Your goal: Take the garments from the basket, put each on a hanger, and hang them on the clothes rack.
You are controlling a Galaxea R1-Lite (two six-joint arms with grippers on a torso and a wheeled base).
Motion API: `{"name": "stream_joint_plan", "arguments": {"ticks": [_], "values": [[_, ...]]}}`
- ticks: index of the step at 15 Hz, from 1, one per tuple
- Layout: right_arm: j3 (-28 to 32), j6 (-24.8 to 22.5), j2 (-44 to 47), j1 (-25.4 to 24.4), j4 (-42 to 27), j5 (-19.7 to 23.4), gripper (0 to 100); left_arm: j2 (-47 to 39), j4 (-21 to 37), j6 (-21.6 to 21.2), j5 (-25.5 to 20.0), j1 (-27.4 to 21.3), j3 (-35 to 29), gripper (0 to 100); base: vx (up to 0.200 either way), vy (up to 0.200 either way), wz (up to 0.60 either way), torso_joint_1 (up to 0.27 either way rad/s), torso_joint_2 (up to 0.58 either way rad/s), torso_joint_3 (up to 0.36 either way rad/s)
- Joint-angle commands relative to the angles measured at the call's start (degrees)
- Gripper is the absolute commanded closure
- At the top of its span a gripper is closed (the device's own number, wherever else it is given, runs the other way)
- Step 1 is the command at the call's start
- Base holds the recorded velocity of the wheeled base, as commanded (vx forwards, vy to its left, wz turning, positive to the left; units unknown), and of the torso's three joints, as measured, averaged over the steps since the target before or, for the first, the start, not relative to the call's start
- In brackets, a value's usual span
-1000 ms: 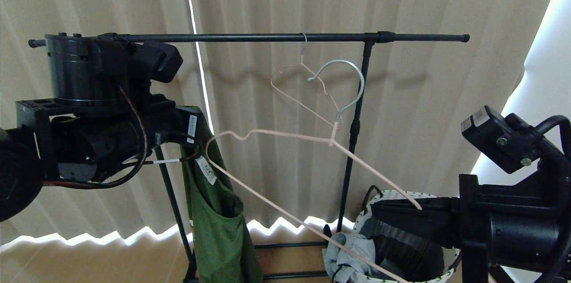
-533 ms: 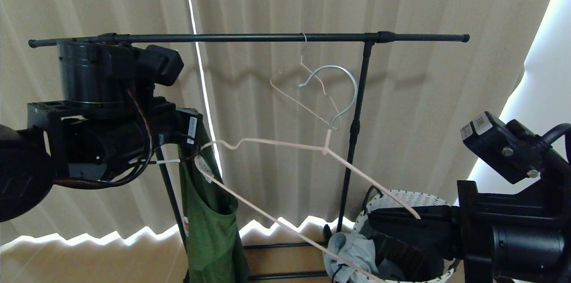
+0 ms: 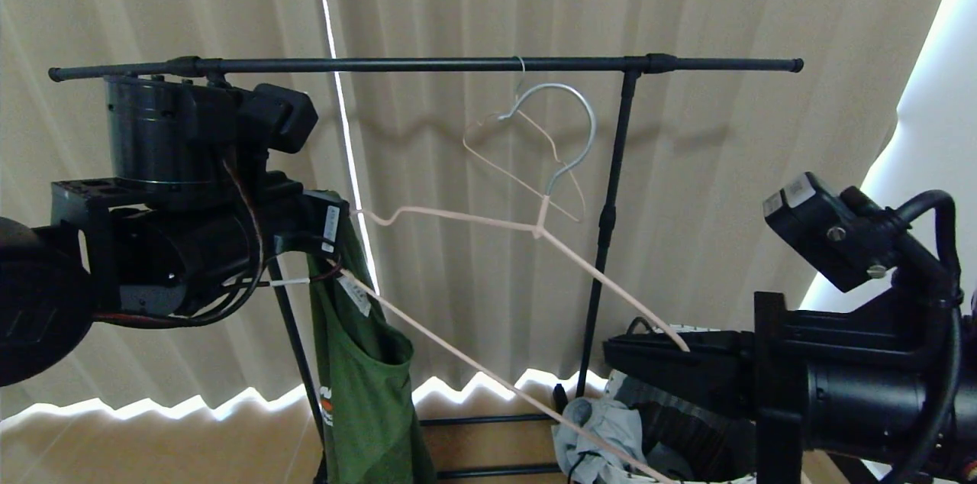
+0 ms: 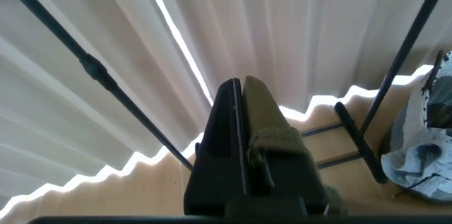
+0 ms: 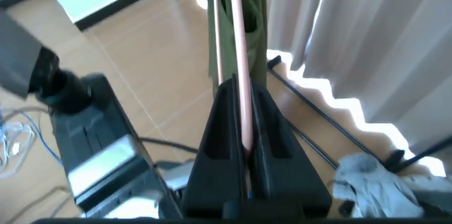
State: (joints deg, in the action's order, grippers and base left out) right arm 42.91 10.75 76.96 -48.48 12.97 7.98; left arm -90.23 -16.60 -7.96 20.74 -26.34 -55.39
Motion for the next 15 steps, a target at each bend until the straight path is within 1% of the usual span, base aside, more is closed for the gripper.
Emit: {"name": "stream_joint_plan", "arguments": {"ticks": [1, 6, 8, 9, 10, 11, 14, 15], "values": [[0.33, 0.5, 3.81, 0.05, 1.79, -0.16, 100, 1.82, 0.08, 0.05, 0.01, -0.55, 0.55, 100, 0.0, 0.0, 0.0, 0.0, 0.0, 0.0], [0.68, 1.11, 7.5, 0.05, 2.23, -0.69, 100, 2.26, 0.08, 0.23, 0.71, -0.46, 1.6, 100, 0.0, 0.0, 0.0, 0.0, 0.0, 0.0], [1.74, 4.45, 9.44, -0.21, 2.67, -2.54, 100, 2.34, 0.08, 1.37, 2.82, -0.46, 1.52, 100, 0.0, 0.0, 0.0, 0.0, 0.0, 0.0], [3.06, 5.68, 10.76, -0.65, 2.67, -5.17, 100, 2.43, 0.17, 1.72, 4.4, -0.37, 1.96, 100, 0.0, 0.0, 0.0, 0.0, 0.0, 0.0], [3.93, 5.95, 11.55, -0.65, 2.67, -6.49, 100, 2.52, 0.17, 1.72, 4.84, -0.29, 2.31, 100, 0.0, 0.0, 0.0, 0.0, 0.0, 0.0], [4.81, 6.47, 12.43, -0.65, 2.85, -7.19, 100, 3.14, 0.26, 1.72, 4.84, -0.37, 2.84, 100, 0.0, 0.0, 0.0, 0.0, 0.0, 0.0], [7.45, 7.88, 14.45, -0.65, 2.94, -7.46, 100, 4.01, 0.43, 1.72, 4.84, -1.25, 3.54, 100, 0.0, 0.0, 0.0, 0.0, 0.0, 0.0], [8.59, 8.32, 15.5, -0.65, 2.94, -8.25, 100, 4.45, 0.43, 1.72, 4.84, -1.43, 3.71, 100, 0.0, 0.0, 0.0, 0.0, 0.0, 0.0]]}}
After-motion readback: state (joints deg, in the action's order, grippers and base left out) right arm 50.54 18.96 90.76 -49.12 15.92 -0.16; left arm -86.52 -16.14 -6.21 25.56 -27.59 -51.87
